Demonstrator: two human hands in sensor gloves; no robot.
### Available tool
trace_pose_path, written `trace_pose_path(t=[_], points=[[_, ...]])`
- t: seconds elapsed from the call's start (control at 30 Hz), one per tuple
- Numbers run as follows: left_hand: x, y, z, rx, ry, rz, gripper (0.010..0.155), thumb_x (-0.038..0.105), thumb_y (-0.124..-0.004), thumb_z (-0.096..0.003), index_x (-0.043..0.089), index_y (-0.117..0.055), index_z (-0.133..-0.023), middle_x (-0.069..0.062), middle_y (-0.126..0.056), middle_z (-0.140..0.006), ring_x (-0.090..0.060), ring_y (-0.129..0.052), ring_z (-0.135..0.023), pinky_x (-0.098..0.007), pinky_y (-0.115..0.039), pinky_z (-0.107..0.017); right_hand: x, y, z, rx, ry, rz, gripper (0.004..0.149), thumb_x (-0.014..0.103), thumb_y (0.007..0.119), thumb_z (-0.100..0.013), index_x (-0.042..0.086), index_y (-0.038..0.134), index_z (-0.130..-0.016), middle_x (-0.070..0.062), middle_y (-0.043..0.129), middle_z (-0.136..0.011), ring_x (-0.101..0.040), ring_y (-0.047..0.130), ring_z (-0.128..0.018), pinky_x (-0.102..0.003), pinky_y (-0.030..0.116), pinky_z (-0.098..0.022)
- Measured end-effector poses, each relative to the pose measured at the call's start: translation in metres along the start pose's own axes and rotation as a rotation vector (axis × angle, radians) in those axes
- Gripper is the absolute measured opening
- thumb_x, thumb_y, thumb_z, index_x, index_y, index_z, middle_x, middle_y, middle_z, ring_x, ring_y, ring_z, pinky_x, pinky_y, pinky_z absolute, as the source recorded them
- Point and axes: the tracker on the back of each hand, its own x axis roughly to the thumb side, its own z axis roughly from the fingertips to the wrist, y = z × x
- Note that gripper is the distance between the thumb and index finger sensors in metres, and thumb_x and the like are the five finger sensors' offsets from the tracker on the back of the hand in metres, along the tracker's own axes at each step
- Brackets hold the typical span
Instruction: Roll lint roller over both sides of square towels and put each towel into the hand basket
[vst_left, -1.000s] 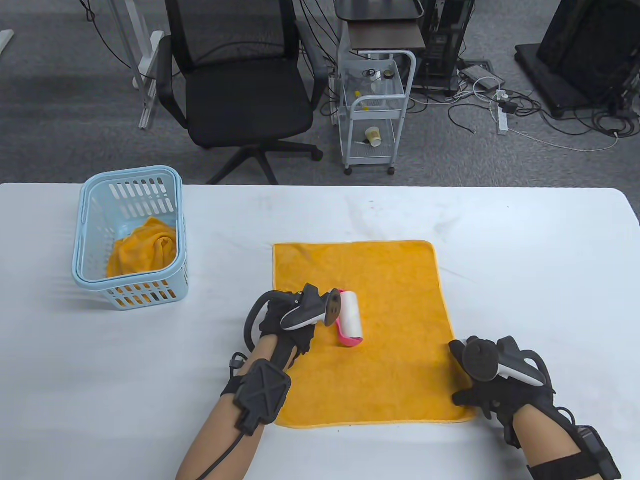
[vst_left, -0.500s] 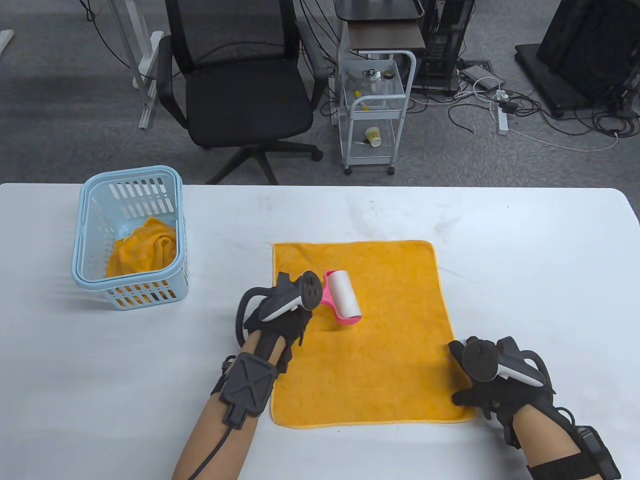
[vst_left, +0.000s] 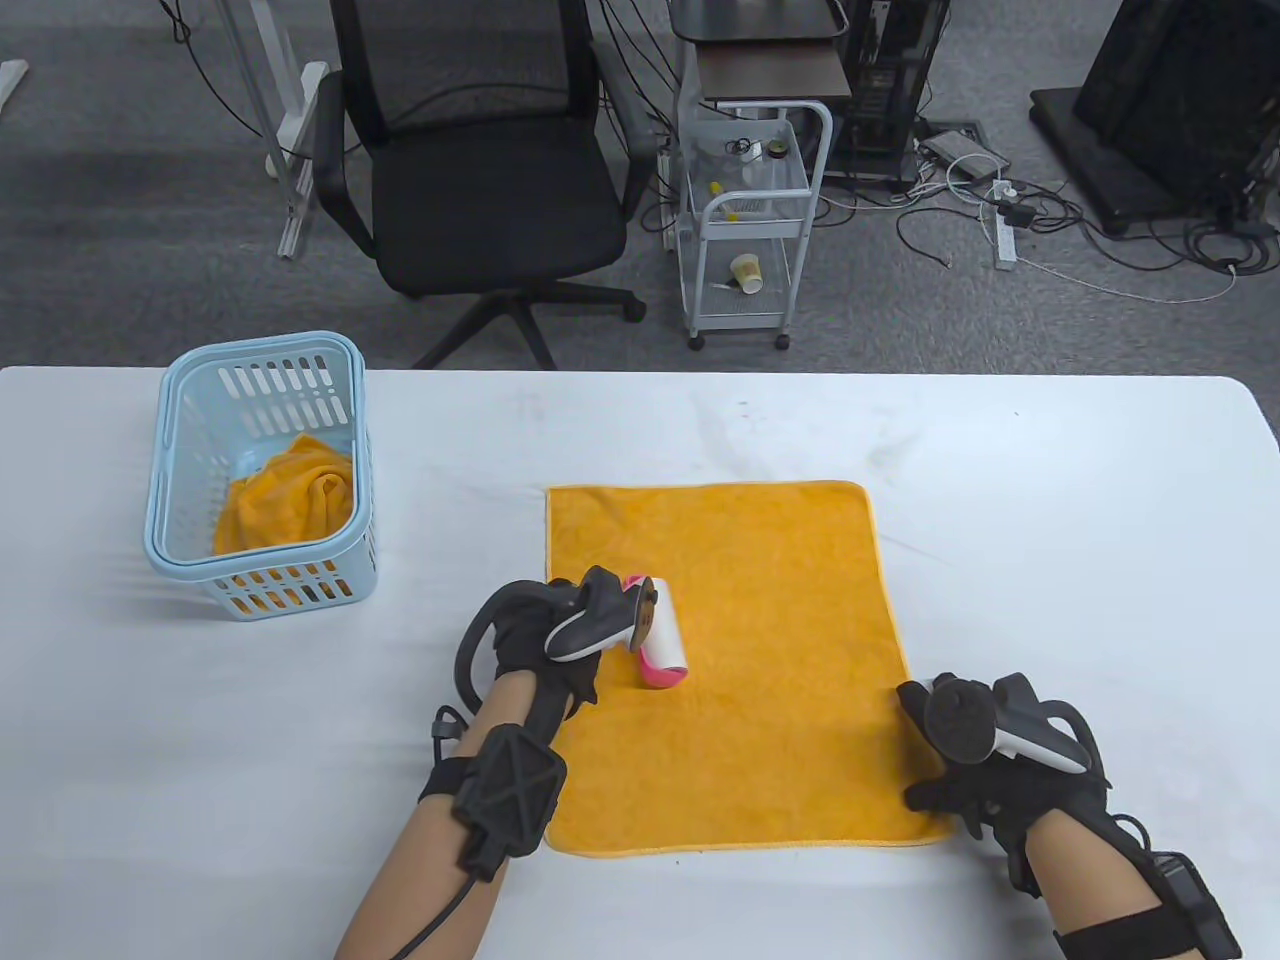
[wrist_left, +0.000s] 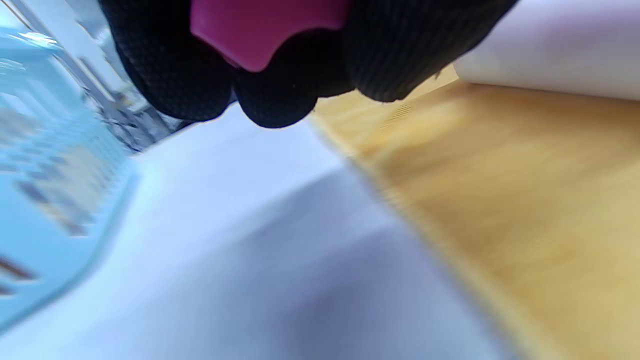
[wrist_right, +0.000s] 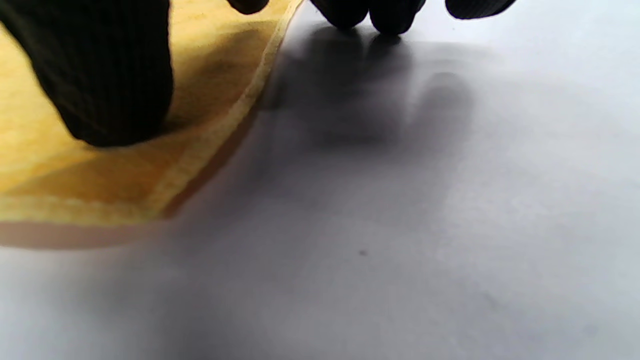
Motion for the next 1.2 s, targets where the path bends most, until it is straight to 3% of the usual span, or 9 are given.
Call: trace_pose_path(t=[0.1, 0.2, 0.37, 0.57, 0.67, 0.93, 1.0, 1.07, 1.2], points=[[-0.016, -0.003, 0.009, -0.001, 0.049, -0.057, 0.046, 0.033, -0.082, -0.0523, 0.037, -0.059, -0.092, 0.003, -0.078, -0.094, -0.026, -0.093, -0.077, -0.055, -0.082, -0.061, 0.000, 0.000, 0.000, 0.000, 0.001, 0.000, 0.100, 0.059, 0.087, -0.043, 0.023, 0.025, -0.113, -0.024, 0.030, -0.116, -0.054, 0.037, -0.105, -0.074, 0.045, -0.068], [-0.017, -0.001, 0.017, -0.010, -0.029, 0.138, 0.047, 0.035, -0.081, -0.0528, 0.038, -0.058, -0.094, 0.003, -0.076, -0.093, -0.025, -0.091, -0.075, -0.053, -0.083, -0.060, 0.000, 0.000, 0.000, -0.001, 0.001, 0.003, 0.100, 0.059, 0.087, -0.043, 0.023, 0.025, -0.113, -0.024, 0.030, -0.116, -0.054, 0.037, -0.105, -0.074, 0.046, -0.068], [0.045, 0.016, 0.022, -0.010, -0.304, 0.514, 0.058, 0.047, -0.081, -0.0499, 0.035, -0.051, -0.098, 0.001, -0.071, -0.095, -0.026, -0.087, -0.077, -0.052, -0.082, -0.061, 0.000, 0.000, 0.000, -0.001, 0.000, 0.003, 0.100, 0.059, 0.087, -0.043, 0.023, 0.025, -0.113, -0.024, 0.030, -0.116, -0.054, 0.037, -0.105, -0.074, 0.046, -0.068], [0.107, 0.019, 0.028, 0.009, -0.416, 0.409, 0.057, 0.046, -0.075, -0.0513, 0.033, -0.048, -0.099, 0.001, -0.068, -0.097, -0.026, -0.086, -0.079, -0.051, -0.081, -0.062, 0.000, 0.000, 0.000, -0.001, -0.001, 0.004, 0.100, 0.059, 0.086, -0.043, 0.023, 0.025, -0.113, -0.024, 0.030, -0.116, -0.054, 0.037, -0.105, -0.074, 0.046, -0.068], [0.099, 0.017, 0.030, 0.049, -0.336, 0.254, 0.050, 0.041, -0.079, -0.0518, 0.035, -0.055, -0.095, 0.002, -0.075, -0.093, -0.025, -0.091, -0.074, -0.051, -0.084, -0.059, 0.000, 0.000, 0.000, 0.000, -0.002, 0.002, 0.100, 0.059, 0.086, -0.044, 0.023, 0.025, -0.113, -0.024, 0.030, -0.116, -0.054, 0.037, -0.105, -0.074, 0.046, -0.068], [0.021, -0.001, 0.042, -0.013, -0.074, -0.054, 0.043, 0.033, -0.083, -0.0527, 0.038, -0.062, -0.090, 0.003, -0.079, -0.092, -0.026, -0.093, -0.076, -0.055, -0.083, -0.060, 0.001, 0.000, 0.000, 0.000, -0.004, 0.011, 0.099, 0.058, 0.087, -0.044, 0.023, 0.025, -0.113, -0.024, 0.031, -0.116, -0.054, 0.037, -0.105, -0.074, 0.046, -0.068], [0.006, -0.005, 0.046, -0.030, -0.064, -0.035, 0.044, 0.034, -0.083, -0.0526, 0.038, -0.062, -0.091, 0.003, -0.078, -0.093, -0.026, -0.093, -0.076, -0.054, -0.083, -0.061, 0.001, 0.000, 0.000, -0.001, -0.006, 0.014, 0.099, 0.058, 0.087, -0.044, 0.023, 0.026, -0.113, -0.024, 0.031, -0.116, -0.054, 0.037, -0.105, -0.074, 0.046, -0.068], [-0.002, -0.005, 0.049, -0.070, -0.125, 0.141, 0.047, 0.034, -0.083, -0.0529, 0.038, -0.059, -0.093, 0.003, -0.076, -0.093, -0.025, -0.091, -0.076, -0.053, -0.082, -0.061, 0.001, 0.000, 0.000, -0.001, -0.008, 0.017, 0.099, 0.058, 0.087, -0.044, 0.023, 0.026, -0.113, -0.024, 0.031, -0.116, -0.054, 0.037, -0.105, -0.074, 0.046, -0.068], [0.031, 0.007, 0.055, -0.047, -0.304, 0.429, 0.056, 0.039, -0.083, -0.0512, 0.034, -0.052, -0.097, 0.002, -0.071, -0.095, -0.024, -0.088, -0.076, -0.050, -0.083, -0.061, 0.001, 0.000, 0.000, 0.000, -0.011, 0.017, 0.099, 0.058, 0.087, -0.044, 0.023, 0.026, -0.113, -0.024, 0.031, -0.116, -0.054, 0.037, -0.105, -0.074, 0.046, -0.068]])
